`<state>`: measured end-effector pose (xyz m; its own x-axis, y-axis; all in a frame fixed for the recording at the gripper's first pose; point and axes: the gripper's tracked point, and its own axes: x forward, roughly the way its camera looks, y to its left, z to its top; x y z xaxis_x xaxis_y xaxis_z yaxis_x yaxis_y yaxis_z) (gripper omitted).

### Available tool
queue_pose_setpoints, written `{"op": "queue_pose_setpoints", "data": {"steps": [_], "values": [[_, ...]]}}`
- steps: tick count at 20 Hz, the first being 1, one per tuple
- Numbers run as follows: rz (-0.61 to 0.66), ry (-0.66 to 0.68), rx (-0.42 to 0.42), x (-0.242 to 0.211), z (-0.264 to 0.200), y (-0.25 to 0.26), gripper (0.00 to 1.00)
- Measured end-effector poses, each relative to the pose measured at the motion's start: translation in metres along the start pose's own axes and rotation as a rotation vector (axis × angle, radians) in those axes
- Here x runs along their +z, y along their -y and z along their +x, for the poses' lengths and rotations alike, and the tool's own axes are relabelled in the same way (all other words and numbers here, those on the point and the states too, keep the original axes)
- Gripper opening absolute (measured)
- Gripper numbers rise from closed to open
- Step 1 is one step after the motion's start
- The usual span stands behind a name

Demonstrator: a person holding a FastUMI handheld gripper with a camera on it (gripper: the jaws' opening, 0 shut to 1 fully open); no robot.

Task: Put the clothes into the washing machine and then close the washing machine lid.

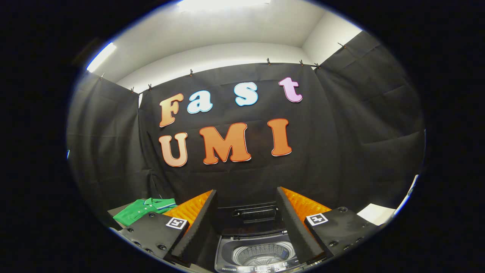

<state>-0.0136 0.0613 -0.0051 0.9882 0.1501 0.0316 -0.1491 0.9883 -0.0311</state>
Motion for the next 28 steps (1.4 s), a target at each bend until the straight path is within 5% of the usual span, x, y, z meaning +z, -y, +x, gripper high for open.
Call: {"op": "queue_pose_setpoints", "data": {"steps": [8,16,23,28], "values": [[0.03,0.005,0.106,0.015,0.014,-0.042,0.98],[-0.009,-0.087,0.303,0.002,0.072,-0.171,0.98],[-0.054,-0.254,0.561,-0.065,0.085,-0.333,0.98],[-0.063,-0.446,0.653,-0.14,0.087,-0.408,0.99]]}}
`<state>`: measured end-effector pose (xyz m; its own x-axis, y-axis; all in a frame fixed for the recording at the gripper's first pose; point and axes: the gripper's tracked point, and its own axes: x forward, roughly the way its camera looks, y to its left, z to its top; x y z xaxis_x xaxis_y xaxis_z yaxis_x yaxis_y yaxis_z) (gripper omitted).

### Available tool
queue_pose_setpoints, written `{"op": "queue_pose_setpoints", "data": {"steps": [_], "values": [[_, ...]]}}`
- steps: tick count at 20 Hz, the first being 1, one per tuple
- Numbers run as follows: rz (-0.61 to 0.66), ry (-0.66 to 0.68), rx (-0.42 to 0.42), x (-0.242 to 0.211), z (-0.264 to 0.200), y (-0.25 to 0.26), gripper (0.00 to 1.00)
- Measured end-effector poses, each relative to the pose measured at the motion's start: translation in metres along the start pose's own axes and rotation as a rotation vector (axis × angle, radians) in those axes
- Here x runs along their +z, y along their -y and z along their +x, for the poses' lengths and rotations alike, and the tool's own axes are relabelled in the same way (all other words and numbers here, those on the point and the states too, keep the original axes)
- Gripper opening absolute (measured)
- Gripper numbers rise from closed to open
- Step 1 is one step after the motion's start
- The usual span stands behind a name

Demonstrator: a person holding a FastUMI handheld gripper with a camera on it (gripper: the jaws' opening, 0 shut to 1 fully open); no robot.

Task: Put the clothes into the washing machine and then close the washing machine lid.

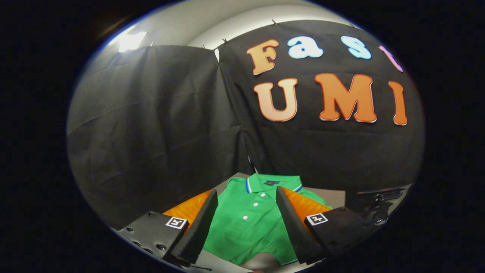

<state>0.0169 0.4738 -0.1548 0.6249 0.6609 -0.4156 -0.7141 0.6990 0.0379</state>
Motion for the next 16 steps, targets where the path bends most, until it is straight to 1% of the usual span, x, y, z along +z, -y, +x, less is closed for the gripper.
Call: {"op": "queue_pose_setpoints", "data": {"steps": [2,4,6,8,9,10,11,13,16], "values": [[0.007,-0.069,-0.016,-0.022,0.021,-0.005,0.99],[0.033,-0.149,-0.043,-0.044,0.039,0.001,0.99],[0.051,-0.225,-0.098,-0.067,0.044,0.011,0.99],[0.067,-0.272,-0.152,-0.084,0.057,0.028,0.99],[0.076,-0.328,-0.159,-0.097,0.059,0.031,0.99],[0.058,-0.299,-0.154,-0.09,0.06,0.031,0.99],[0.032,-0.315,-0.156,-0.094,0.063,0.034,0.99],[-0.011,-0.31,-0.13,-0.096,0.063,0.033,1.0],[-0.005,-0.31,-0.099,-0.098,0.063,0.031,0.94]]}}
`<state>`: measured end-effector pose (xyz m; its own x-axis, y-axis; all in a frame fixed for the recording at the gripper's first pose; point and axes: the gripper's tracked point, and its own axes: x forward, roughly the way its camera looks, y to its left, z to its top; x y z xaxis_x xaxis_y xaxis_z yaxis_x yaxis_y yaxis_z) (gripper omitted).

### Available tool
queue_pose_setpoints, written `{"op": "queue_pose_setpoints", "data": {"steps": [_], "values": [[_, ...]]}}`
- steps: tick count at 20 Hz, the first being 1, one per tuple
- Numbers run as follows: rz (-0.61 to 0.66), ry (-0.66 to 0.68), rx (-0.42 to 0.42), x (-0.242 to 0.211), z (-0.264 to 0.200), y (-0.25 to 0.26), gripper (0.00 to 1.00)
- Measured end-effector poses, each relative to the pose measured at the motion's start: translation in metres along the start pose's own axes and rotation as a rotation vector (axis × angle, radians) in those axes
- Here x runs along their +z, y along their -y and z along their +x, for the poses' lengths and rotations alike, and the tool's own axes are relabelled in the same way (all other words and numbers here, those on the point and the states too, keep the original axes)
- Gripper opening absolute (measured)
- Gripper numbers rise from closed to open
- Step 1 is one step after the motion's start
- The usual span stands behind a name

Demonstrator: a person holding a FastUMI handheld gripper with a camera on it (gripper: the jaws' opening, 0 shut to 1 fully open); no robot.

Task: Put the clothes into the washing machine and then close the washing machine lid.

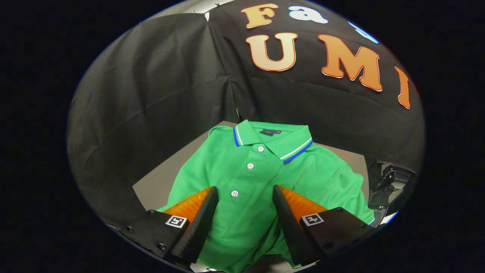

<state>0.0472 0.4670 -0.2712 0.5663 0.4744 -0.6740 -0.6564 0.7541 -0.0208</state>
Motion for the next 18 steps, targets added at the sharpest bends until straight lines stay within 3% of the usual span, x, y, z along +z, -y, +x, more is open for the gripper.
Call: {"op": "queue_pose_setpoints", "data": {"steps": [2,6,8,12,14,18], "values": [[-0.021,0.003,0.043,0.0,0.001,-0.004,0.91],[-0.005,-0.001,0.109,0.001,0.003,-0.004,0.65],[0.005,-0.006,0.136,0.001,0.004,-0.003,0.45],[0.043,0.015,0.198,0.005,0.001,0.0,0.17],[0.071,0.057,0.199,0.008,-0.007,0.002,0.09],[0.059,0.208,0.245,0.021,-0.035,-0.004,0.09]]}}
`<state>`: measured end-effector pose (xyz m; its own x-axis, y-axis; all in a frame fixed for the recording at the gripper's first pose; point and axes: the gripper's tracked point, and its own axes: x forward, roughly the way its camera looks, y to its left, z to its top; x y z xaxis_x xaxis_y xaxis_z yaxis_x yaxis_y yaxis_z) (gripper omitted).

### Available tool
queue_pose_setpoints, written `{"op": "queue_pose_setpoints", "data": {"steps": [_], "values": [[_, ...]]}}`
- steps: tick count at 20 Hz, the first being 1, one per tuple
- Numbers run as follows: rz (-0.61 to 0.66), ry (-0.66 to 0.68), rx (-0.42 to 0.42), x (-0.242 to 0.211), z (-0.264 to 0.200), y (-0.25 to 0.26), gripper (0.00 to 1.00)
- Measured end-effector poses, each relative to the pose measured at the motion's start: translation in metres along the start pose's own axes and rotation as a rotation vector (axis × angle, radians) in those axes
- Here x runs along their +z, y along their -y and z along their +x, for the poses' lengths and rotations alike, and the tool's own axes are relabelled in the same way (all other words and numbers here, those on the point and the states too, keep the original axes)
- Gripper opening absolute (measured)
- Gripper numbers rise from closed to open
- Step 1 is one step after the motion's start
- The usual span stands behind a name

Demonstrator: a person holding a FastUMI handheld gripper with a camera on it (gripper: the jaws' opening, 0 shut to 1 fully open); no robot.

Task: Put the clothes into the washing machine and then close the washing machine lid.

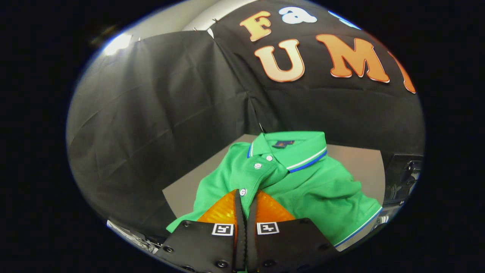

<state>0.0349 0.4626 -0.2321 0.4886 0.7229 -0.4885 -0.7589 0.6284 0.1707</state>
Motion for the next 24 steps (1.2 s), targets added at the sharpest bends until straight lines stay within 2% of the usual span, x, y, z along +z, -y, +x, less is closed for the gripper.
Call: {"op": "queue_pose_setpoints", "data": {"steps": [6,10,16,20,24], "values": [[0.0,0.248,0.073,0.053,-0.059,-0.006,0.09],[-0.016,0.374,0.079,0.077,-0.101,0.001,0.09],[-0.08,0.46,0.005,0.11,-0.196,0.023,0.09],[-0.092,0.49,-0.048,0.117,-0.245,0.064,0.09],[-0.049,0.525,-0.13,0.12,-0.295,0.122,0.09]]}}
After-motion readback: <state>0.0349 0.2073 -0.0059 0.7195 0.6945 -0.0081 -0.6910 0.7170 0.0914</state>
